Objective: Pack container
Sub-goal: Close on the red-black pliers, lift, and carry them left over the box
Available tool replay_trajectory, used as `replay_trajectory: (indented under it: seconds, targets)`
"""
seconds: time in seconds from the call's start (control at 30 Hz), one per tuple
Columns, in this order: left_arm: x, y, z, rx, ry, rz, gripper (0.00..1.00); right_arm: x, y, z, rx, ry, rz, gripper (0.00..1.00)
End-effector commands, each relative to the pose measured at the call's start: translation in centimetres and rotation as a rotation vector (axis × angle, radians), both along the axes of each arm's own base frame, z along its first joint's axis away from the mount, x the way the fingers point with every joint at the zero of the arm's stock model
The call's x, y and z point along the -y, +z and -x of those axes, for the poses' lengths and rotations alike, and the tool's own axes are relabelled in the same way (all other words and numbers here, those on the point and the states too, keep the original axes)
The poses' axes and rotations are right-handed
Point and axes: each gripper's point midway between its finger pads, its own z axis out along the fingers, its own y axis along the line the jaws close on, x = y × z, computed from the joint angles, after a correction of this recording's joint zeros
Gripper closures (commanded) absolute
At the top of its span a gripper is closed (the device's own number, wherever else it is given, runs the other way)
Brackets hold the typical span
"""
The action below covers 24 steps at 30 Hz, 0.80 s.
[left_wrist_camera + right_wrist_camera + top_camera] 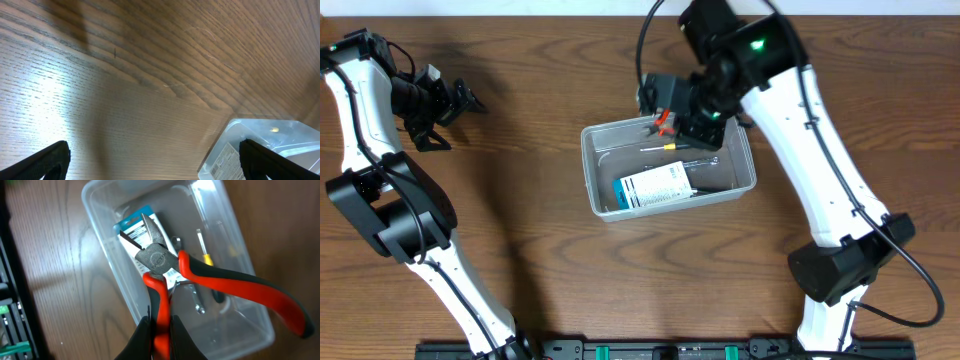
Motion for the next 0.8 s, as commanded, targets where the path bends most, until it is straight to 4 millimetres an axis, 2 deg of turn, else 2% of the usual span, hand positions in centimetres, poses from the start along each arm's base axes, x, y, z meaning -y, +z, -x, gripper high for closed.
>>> replay_trajectory:
  seconds: [0.0, 0.13, 0.4, 0.5, 0.77]
  targets:
    - [-0.4, 1.5, -0.2, 0.038, 0.002, -0.023, 0.02, -0.3, -2.5, 0.6, -0.047, 0.044, 0.024, 0.95]
    - [-0.4, 1.5, -0.2, 0.038, 0.002, -0.023, 0.02, -0.1, -5.0, 0.8, -0.084, 0.042, 0.043, 0.99]
    - [-0.4, 1.5, -0.2, 0.038, 0.002, -0.023, 0.02, 0.4, -8.7, 1.4, -0.139, 0.037, 0.073, 0.99]
    - [-0.4, 1.5, -0.2, 0.038, 0.002, -0.023, 0.02, 1.2, -10.0, 1.5, -0.164, 0.013, 0.087, 0.99]
    - [-0.4, 1.5, -0.2, 0.038, 0.002, -0.023, 0.02, 4.4, -13.4, 0.1, -0.208, -0.128, 0.078, 0.98]
